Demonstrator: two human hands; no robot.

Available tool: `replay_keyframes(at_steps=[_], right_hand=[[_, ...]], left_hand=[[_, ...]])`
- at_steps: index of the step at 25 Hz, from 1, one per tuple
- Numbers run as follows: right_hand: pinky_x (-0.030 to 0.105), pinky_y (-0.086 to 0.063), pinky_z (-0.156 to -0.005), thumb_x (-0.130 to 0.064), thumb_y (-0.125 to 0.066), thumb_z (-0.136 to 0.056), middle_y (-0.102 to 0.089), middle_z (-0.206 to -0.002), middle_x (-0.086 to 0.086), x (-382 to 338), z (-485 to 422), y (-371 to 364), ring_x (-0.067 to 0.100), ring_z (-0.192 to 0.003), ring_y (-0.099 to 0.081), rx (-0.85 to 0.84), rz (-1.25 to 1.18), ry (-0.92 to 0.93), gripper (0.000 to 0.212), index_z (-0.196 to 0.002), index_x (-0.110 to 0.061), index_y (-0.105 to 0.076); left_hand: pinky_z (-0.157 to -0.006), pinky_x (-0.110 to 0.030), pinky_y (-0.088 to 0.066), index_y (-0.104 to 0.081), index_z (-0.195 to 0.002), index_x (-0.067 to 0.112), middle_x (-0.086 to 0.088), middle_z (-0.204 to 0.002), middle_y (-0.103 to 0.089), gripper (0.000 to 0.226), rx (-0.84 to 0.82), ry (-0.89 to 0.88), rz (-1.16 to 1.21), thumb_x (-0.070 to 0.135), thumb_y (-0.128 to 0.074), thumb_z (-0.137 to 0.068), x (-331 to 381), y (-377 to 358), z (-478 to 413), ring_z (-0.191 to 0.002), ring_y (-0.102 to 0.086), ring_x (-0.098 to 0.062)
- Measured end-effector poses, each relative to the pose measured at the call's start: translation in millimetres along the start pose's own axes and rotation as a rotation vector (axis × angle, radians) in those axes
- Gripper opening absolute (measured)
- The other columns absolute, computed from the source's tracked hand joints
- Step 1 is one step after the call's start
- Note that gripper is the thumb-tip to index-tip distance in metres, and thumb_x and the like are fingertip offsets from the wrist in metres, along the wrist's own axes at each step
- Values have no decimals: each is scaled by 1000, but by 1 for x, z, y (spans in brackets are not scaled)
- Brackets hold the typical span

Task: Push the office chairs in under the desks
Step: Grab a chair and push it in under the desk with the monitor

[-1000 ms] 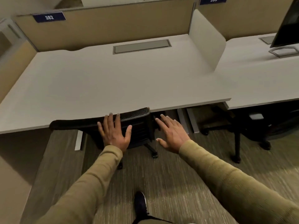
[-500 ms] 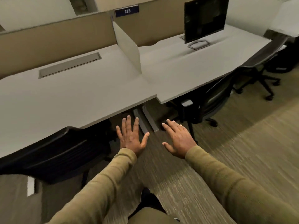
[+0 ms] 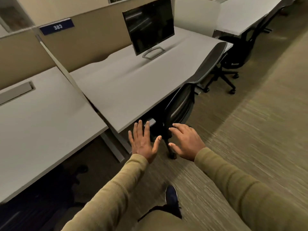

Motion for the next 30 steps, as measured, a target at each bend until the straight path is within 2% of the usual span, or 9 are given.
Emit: replay_keyframes(at_steps=[4, 7, 9, 12, 15, 18, 23, 26, 30], right_hand=[[40, -50, -87, -46, -61, -87, -61, -113, 6, 49, -42, 47, 26, -102, -58, 169, -2, 82, 42, -115, -15, -63], [36, -46, -73, -37, -66, -89, -57, -92, 4, 77, -75, 103, 23, -82, -52, 373, -51, 117, 24, -92, -14, -61], [35, -44, -70, -36, -66, -91, -55, -85, 4, 94, -93, 136, 22, -77, -50, 508, -58, 143, 25, -84, -13, -60], [36, -43, -73, -39, -64, -92, -57, -85, 6, 125, -127, 169, 22, -78, -51, 556, -37, 177, 29, -87, -11, -63], [40, -41, -84, -51, -55, -93, -63, -97, 6, 173, -170, 170, 25, -90, -56, 422, 27, 185, 40, -100, -13, -66], [47, -40, -99, -68, -32, -92, -66, -111, 4, 233, -209, 149, 28, -106, -59, 157, 98, 179, 63, -114, -18, -65], [57, -10, -120, -85, -11, -80, -47, -149, -1, 314, -244, 137, 26, -145, -31, -158, 125, 243, 90, -143, -32, -46], [59, -8, -120, -94, -13, -72, -44, -151, -3, 344, -256, 146, 26, -144, -30, -236, 184, 306, 99, -145, -35, -41], [48, -28, -110, -100, -11, -63, -56, -132, 0, 346, -260, 152, 26, -123, -45, -212, 285, 461, 109, -134, -31, -54]], left_hand=[[-122, -58, -7, -25, -157, 18, -13, -164, -19, 84, 103, -55, 111, 69, -24, -91, 47, 0, -59, -152, -11, -29], [-120, -49, -13, -33, -153, 15, -14, -158, -29, 82, 186, -109, 173, 71, -23, -93, 79, 10, -102, -148, -22, -31], [-116, -41, -19, -39, -149, 15, -13, -153, -36, 81, 262, -158, 228, 71, -21, -94, 105, 23, -123, -142, -30, -28], [-112, -39, -25, -47, -144, 17, -9, -144, -45, 77, 297, -200, 246, 70, -24, -93, 147, 30, -157, -134, -38, -22], [-108, -43, -32, -50, -138, 20, -5, -132, -52, 72, 273, -204, 172, 71, -28, -92, 191, 21, -186, -122, -45, -20], [-101, -47, -39, -45, -138, 24, -2, -125, -53, 68, 185, -130, 18, 70, -35, -89, 232, 5, -213, -112, -50, -21], [-91, -47, -42, -46, -132, 16, -9, -121, -54, 70, 69, 197, -314, 71, -36, -90, 269, -13, -249, -107, -54, -30], [-84, -44, -43, -56, -118, 13, -9, -110, -58, 69, 140, 293, -395, 71, -30, -92, 277, -14, -253, -97, -56, -29], [-73, -38, -44, -62, -106, 15, -7, -98, -61, 70, 248, 264, -414, 73, -25, -91, 287, -16, -246, -84, -57, -26]])
Point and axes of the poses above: each hand's wrist, its own z-axis away from the middle knuckle, its own y-axis out of the back of the hand, x = y × z, the point moved 9 cm from there along -z, towards the middle knuckle
